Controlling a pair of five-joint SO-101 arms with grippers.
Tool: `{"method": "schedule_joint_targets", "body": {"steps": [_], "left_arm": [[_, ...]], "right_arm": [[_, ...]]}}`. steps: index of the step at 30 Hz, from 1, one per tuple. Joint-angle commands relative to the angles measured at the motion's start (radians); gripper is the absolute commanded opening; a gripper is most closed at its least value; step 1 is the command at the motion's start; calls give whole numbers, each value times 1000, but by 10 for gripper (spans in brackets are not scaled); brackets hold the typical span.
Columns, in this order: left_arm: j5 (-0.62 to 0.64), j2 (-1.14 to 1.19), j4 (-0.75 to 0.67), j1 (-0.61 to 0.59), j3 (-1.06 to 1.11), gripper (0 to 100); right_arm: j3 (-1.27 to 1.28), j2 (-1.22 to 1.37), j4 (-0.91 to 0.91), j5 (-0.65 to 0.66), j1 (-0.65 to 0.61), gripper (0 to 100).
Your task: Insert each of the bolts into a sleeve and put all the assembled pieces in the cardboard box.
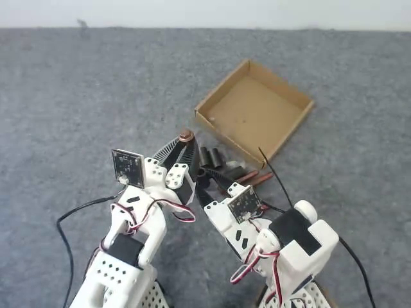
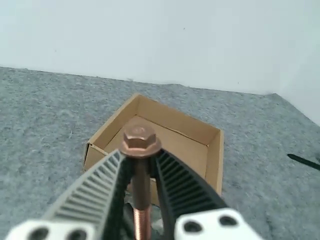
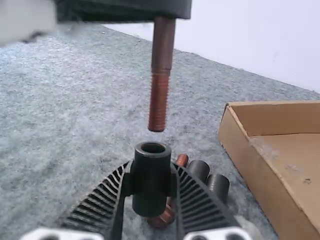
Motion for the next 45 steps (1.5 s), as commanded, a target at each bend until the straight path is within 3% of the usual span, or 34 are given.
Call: {"method": "schedule_joint_targets", "body": {"steps": [1,42,45], "left_arm": [[5,-20,-34,5,-13,11],[8,-28,167,43,39,13],[8,-28,169,43,39,60]], "right_arm": [[2,-15,-1,12,-2,6],[3,-7,-41,14,12,6],[3,-10,-41,14,21,6]]}}
